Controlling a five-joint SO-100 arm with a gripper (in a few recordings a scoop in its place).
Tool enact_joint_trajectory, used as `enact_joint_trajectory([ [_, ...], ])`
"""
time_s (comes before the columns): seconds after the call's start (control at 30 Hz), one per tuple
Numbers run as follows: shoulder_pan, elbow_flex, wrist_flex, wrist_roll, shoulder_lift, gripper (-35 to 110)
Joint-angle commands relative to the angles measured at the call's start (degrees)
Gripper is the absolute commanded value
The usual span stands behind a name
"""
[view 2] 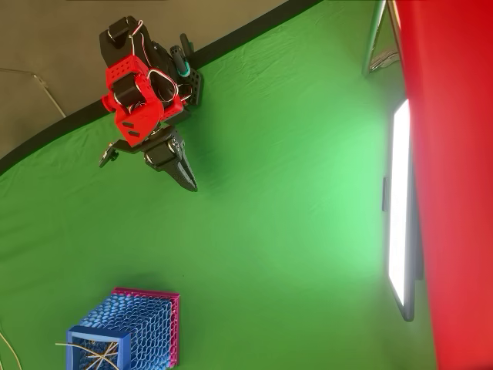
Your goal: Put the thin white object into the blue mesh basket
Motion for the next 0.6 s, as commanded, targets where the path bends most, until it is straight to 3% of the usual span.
enact_joint_trajectory([
  [0.0, -0.18, 1.93, 0.44, -0.7, 1.67, 0],
  [0.17, -0.09, 10.46, -5.98, -1.14, 1.76, 0],
  [0.57, 0.88, 10.9, -6.06, 0.18, 1.76, 1],
])
